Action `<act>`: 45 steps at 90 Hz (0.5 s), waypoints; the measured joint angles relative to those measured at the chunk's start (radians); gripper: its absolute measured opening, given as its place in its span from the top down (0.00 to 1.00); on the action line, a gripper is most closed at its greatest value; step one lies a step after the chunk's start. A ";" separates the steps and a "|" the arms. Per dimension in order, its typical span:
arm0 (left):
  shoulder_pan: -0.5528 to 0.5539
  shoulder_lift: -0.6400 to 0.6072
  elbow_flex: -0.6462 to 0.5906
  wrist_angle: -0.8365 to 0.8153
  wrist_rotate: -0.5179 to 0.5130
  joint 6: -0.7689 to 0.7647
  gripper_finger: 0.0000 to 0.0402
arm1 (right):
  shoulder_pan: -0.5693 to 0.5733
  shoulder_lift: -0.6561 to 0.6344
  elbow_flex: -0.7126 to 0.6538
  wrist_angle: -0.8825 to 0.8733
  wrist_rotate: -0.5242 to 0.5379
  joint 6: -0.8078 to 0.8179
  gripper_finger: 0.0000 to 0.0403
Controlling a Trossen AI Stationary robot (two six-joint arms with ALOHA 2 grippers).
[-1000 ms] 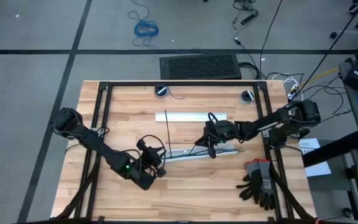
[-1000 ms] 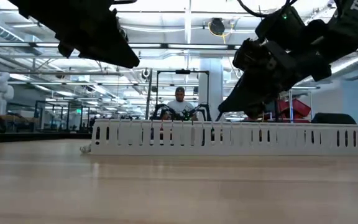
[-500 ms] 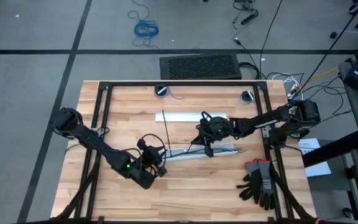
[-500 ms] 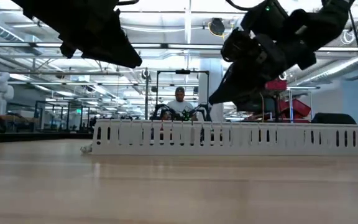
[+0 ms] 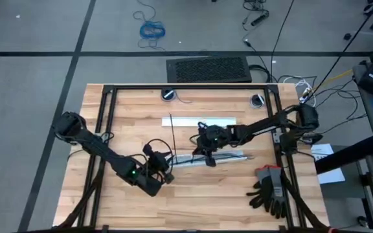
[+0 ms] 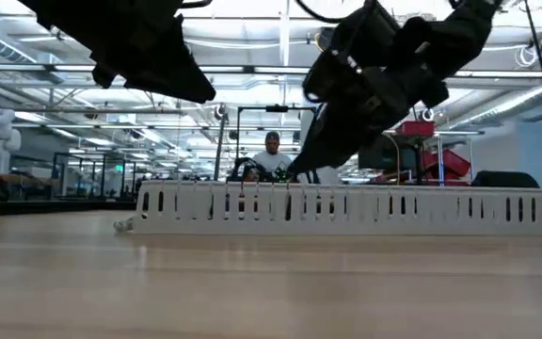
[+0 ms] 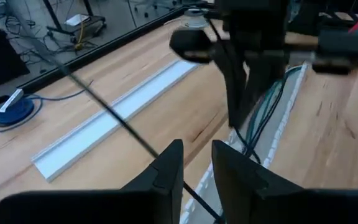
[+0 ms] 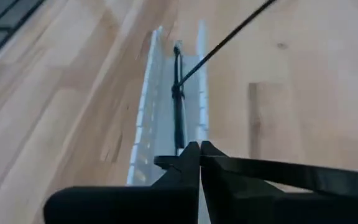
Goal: Ziptie cables
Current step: Put the cable wires on the cable white duct tray
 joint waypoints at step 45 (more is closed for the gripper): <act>-0.011 0.000 0.000 -0.002 0.024 0.000 0.79 | 0.003 -0.002 0.094 -0.192 0.047 -0.066 1.00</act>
